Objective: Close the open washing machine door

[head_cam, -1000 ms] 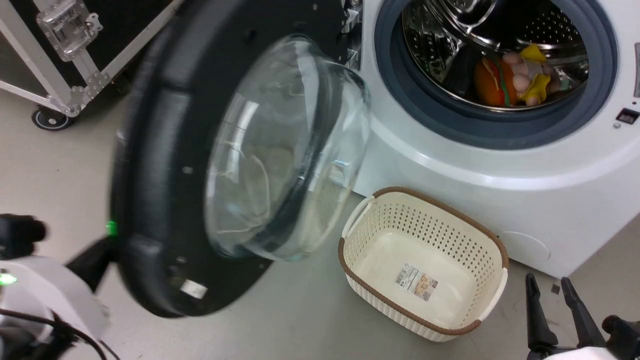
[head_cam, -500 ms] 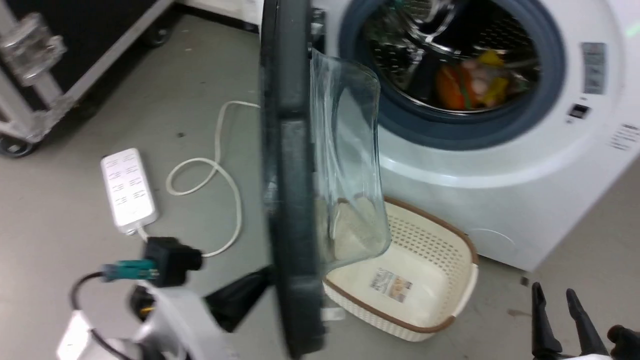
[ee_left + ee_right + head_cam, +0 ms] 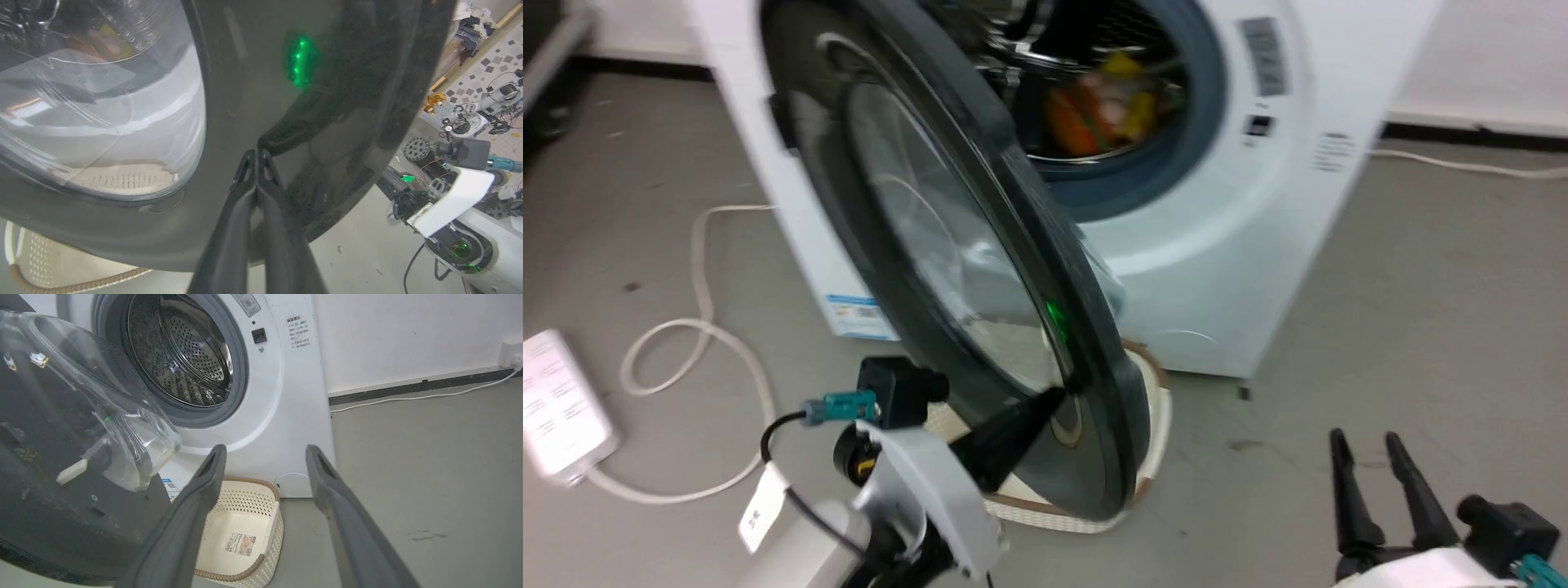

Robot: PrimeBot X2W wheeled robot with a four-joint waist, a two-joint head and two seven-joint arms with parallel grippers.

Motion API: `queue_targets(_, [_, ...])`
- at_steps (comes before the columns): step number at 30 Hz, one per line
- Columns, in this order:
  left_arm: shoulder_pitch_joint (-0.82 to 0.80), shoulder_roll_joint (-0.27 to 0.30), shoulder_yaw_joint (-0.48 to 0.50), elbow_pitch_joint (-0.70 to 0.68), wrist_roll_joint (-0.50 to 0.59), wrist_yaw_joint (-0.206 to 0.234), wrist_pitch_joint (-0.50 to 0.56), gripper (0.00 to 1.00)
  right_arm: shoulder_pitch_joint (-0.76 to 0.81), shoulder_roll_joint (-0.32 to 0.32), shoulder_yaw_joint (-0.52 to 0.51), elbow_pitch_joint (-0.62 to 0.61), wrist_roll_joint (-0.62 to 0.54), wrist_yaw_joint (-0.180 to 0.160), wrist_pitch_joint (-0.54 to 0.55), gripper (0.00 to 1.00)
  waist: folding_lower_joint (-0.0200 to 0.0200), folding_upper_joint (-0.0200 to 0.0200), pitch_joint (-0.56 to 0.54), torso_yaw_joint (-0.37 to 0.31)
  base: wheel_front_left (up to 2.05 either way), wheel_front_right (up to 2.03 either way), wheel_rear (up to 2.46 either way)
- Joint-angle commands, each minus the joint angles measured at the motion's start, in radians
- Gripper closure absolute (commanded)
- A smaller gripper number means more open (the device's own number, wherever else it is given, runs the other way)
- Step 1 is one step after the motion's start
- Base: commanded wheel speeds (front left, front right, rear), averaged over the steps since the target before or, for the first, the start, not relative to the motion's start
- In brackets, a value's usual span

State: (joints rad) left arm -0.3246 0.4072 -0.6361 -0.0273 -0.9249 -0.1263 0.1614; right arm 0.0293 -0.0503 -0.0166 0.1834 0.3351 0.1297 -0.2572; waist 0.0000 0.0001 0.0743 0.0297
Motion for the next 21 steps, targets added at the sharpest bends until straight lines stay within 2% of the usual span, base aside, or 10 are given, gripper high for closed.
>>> queue_targets(1, [-0.044, -0.026, 0.001, 0.057, 0.019, -0.004, -0.034, 1.00, -0.023, 0.000, 0.024, -0.003, 0.004, 0.001, -0.004, 0.00, 0.0000, -0.0001, 0.019, -0.100, 0.00, 0.00, 0.00])
queue_targets(5, [-0.094, -0.064, 0.001, 0.142, 0.040, -0.001, -0.065, 1.00, -0.038, 0.000, 0.042, -0.001, 0.008, 0.001, -0.004, 0.00, 0.0000, -0.0001, 0.029, -0.148, 0.00, 0.00, 0.00])
queue_targets(9, [-0.188, -0.130, 0.008, 0.289, 0.059, 0.005, -0.105, 1.00, -0.061, 0.000, 0.058, 0.000, 0.020, 0.001, -0.004, 0.00, 0.0000, -0.0001, 0.051, -0.205, 0.00, 0.00, 0.00])
queue_targets(21, [-0.399, -0.240, 0.039, 0.580, 0.127, 0.058, -0.236, 1.00, -0.094, 0.000, 0.066, 0.004, 0.035, 0.001, -0.004, 0.00, 0.0000, -0.0001, 0.079, -0.241, 0.00, 0.00, 0.00])
